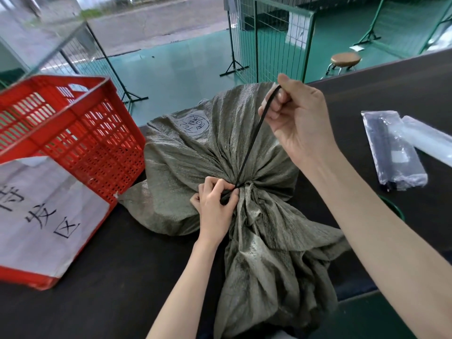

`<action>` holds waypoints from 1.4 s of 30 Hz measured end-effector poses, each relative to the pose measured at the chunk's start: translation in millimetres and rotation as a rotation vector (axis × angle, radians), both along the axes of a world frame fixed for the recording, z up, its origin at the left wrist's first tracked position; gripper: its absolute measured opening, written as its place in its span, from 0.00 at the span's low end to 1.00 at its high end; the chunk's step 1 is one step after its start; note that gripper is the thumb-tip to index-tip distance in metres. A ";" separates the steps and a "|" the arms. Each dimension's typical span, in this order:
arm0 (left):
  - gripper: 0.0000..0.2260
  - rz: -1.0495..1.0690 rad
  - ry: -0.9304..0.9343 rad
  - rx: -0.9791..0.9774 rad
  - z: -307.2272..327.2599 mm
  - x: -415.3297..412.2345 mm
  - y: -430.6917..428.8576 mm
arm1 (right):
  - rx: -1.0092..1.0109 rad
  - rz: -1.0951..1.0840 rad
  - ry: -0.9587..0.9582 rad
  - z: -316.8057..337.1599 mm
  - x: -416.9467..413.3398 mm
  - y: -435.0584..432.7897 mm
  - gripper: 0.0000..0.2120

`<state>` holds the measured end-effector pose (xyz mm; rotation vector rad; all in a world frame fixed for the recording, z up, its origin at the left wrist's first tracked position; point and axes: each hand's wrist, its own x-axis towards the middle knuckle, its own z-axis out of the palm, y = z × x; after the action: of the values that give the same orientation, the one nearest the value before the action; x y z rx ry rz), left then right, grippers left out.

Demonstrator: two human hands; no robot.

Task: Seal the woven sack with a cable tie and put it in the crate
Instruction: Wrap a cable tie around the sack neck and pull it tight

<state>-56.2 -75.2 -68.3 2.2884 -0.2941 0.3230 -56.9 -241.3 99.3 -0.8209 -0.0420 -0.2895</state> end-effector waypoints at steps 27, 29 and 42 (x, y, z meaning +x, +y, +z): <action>0.09 0.095 0.049 -0.049 5.8 -3.4 -11.9 | -0.721 -0.375 0.234 -85.6 -30.8 -46.7 0.09; 0.09 0.096 0.053 -0.054 4.6 -3.8 -12.2 | -0.761 -0.436 0.328 -110.9 -32.0 -59.7 0.11; 0.09 0.091 0.040 -0.076 -3.5 -5.2 -13.7 | -1.367 -0.599 0.948 -230.3 -80.7 -161.7 0.05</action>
<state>-61.4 -88.9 -71.7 2.2347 -0.1545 0.3286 -137.6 -403.0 -131.0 -2.2664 1.0131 -0.3942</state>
